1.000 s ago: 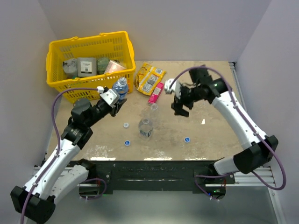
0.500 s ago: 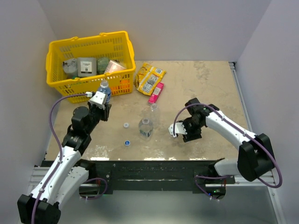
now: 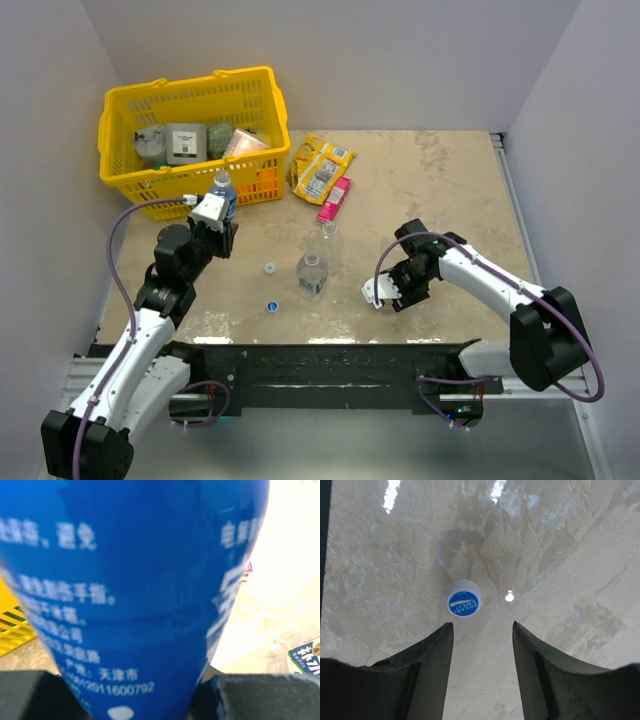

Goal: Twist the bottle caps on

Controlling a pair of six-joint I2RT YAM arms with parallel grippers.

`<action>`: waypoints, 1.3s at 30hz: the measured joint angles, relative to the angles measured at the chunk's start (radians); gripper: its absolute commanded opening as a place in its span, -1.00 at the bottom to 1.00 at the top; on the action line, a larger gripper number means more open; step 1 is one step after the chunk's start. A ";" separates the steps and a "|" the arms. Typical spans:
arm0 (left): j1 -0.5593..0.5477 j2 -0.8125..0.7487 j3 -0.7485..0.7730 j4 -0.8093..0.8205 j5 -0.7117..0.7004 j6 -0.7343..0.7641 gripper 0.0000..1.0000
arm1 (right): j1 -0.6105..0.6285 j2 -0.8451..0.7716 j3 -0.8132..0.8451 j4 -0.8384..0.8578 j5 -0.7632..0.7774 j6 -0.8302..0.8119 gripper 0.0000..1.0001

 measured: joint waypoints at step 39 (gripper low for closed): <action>0.057 0.051 0.000 0.016 0.079 -0.002 -1.00 | 0.024 0.059 -0.090 0.089 -0.023 0.003 -0.57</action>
